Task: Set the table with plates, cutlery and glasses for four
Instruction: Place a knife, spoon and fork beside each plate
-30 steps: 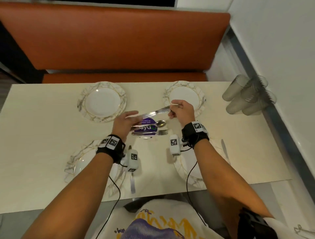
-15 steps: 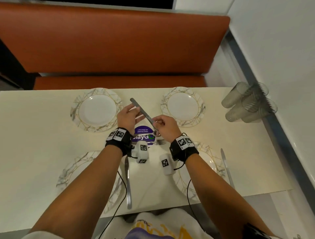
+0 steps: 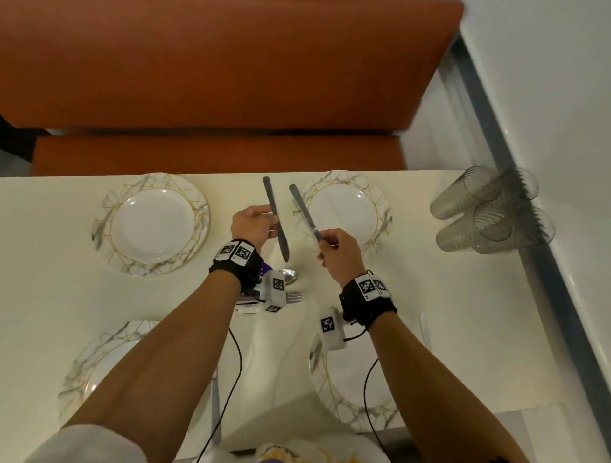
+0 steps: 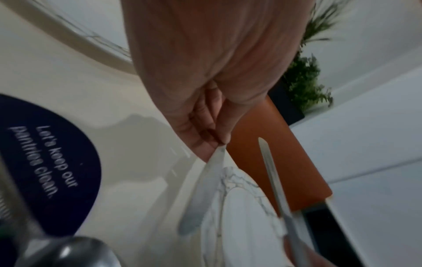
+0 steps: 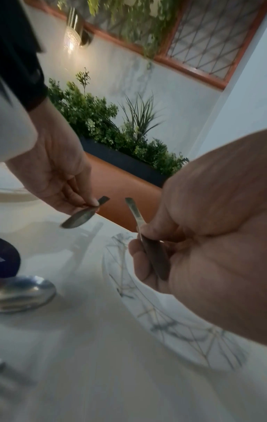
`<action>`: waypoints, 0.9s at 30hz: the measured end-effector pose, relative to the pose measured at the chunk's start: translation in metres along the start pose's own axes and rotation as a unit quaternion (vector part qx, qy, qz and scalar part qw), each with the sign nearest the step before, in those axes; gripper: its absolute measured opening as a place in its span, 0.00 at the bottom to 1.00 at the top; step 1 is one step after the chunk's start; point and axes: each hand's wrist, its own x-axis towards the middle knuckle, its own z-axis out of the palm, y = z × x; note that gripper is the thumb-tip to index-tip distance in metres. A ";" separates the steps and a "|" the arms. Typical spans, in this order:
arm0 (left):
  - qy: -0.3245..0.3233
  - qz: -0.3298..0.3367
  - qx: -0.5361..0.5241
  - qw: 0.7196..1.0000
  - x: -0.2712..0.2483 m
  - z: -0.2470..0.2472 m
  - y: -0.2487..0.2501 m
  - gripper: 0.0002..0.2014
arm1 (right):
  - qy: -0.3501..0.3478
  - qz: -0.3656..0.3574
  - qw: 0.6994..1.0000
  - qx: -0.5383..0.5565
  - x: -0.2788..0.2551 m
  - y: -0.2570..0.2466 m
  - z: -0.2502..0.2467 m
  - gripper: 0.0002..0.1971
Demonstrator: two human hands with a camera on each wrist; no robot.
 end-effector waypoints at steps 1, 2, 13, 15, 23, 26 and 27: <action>0.013 -0.001 0.047 0.999 0.010 0.004 -0.002 0.09 | 0.003 0.007 1.000 0.007 0.004 0.005 -0.005 0.07; 0.022 0.001 0.096 0.995 0.021 0.007 -0.005 0.08 | 0.006 0.011 1.000 0.013 0.006 0.010 -0.009 0.08; 0.055 -0.008 0.330 0.942 0.081 0.040 -0.023 0.05 | 0.036 0.011 0.999 0.024 0.019 0.043 -0.037 0.07; 0.065 -0.012 0.360 0.931 0.085 0.042 -0.023 0.08 | 0.041 0.006 0.999 0.019 0.021 0.043 -0.038 0.08; 0.064 -0.052 0.346 0.935 0.105 0.040 -0.033 0.11 | 0.045 0.002 0.999 0.021 0.022 0.040 -0.039 0.08; 0.071 -0.041 0.328 0.941 0.099 0.041 -0.030 0.09 | 0.046 0.004 0.999 0.027 0.021 0.041 -0.039 0.07; 0.070 -0.037 0.324 0.943 0.095 0.042 -0.029 0.08 | 0.045 0.003 0.999 0.025 0.020 0.041 -0.039 0.07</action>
